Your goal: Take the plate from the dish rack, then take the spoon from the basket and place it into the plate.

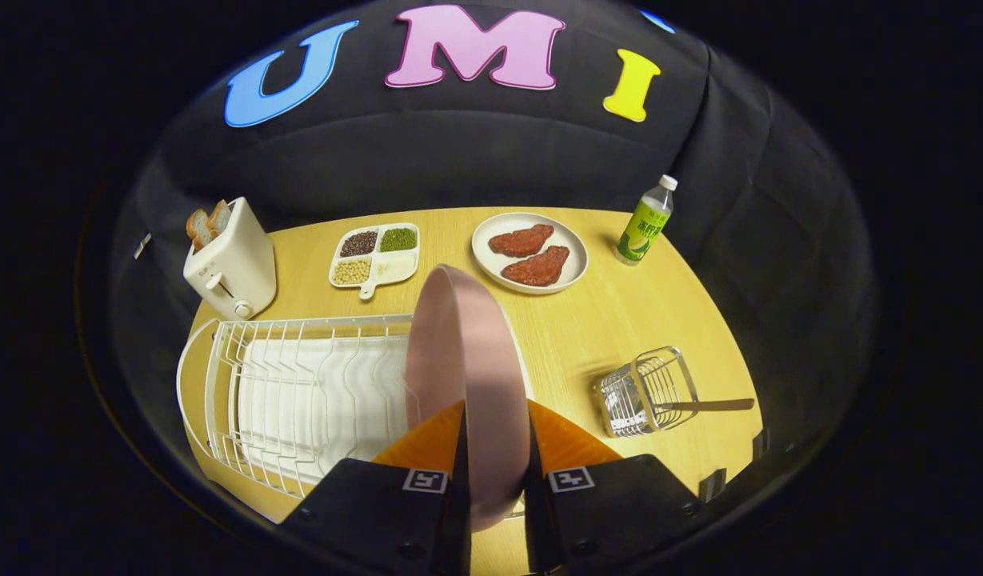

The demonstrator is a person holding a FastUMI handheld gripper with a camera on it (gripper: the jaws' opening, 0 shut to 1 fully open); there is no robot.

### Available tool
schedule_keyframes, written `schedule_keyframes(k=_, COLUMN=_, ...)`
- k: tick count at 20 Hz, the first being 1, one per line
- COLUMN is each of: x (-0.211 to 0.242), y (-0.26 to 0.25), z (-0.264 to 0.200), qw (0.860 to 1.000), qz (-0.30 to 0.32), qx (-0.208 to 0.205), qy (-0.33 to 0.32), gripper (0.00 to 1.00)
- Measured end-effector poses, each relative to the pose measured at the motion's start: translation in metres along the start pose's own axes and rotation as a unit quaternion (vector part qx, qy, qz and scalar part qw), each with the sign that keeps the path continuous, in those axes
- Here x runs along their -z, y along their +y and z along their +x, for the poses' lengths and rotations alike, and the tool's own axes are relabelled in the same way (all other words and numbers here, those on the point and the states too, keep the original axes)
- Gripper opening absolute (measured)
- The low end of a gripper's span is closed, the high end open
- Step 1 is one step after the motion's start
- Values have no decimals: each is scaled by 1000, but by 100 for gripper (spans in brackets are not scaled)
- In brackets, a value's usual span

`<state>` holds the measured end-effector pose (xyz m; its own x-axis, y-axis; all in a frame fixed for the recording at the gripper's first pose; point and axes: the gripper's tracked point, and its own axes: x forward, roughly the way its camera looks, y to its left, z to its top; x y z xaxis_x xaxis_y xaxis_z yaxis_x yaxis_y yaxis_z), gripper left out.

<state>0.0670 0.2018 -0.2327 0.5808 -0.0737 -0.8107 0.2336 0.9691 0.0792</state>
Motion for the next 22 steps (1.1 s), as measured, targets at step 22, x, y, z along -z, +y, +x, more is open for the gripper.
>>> schedule_keyframes(k=22, x=61, y=-29, z=-113, qw=970, qz=155, qx=-178, qy=49, gripper=29)
